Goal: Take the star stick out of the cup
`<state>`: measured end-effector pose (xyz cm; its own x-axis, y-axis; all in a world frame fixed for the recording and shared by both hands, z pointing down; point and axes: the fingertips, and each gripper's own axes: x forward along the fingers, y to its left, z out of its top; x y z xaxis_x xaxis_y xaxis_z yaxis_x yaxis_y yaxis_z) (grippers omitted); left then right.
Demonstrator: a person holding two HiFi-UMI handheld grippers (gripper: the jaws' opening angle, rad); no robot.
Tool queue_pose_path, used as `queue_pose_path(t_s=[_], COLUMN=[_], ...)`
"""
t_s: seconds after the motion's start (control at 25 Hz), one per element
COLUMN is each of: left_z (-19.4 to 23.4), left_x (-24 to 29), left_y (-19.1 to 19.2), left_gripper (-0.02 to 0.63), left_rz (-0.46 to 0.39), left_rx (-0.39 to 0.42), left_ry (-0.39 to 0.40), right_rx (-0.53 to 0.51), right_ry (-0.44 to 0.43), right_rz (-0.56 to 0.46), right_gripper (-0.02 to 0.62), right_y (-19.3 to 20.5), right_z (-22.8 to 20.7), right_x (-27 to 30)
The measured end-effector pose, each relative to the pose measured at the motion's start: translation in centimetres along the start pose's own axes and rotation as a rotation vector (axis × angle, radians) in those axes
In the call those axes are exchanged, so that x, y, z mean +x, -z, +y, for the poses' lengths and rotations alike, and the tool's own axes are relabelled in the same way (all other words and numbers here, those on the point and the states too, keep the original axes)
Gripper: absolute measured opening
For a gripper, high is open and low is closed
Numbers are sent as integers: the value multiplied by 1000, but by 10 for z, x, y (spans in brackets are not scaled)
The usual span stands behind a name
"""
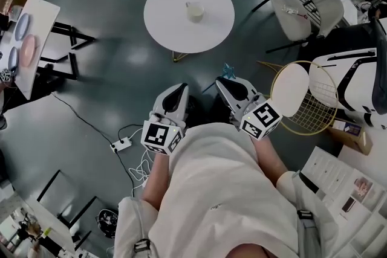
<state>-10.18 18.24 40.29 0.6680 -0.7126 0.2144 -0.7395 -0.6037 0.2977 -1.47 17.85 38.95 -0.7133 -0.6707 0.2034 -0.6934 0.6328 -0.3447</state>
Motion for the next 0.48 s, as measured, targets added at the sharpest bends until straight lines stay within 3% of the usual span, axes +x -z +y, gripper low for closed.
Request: queue_pose_path(t_s=[0.48], left_z=[-3], left_x=[-12], left_y=[11], left_gripper=[6], left_rz=[24], left_rx=[-5], left_ry=[-14], right_rx=[-10], right_ry=[-16], right_rz=[32], right_gripper=[21], right_y=[10], right_z=[8], right_x=[6])
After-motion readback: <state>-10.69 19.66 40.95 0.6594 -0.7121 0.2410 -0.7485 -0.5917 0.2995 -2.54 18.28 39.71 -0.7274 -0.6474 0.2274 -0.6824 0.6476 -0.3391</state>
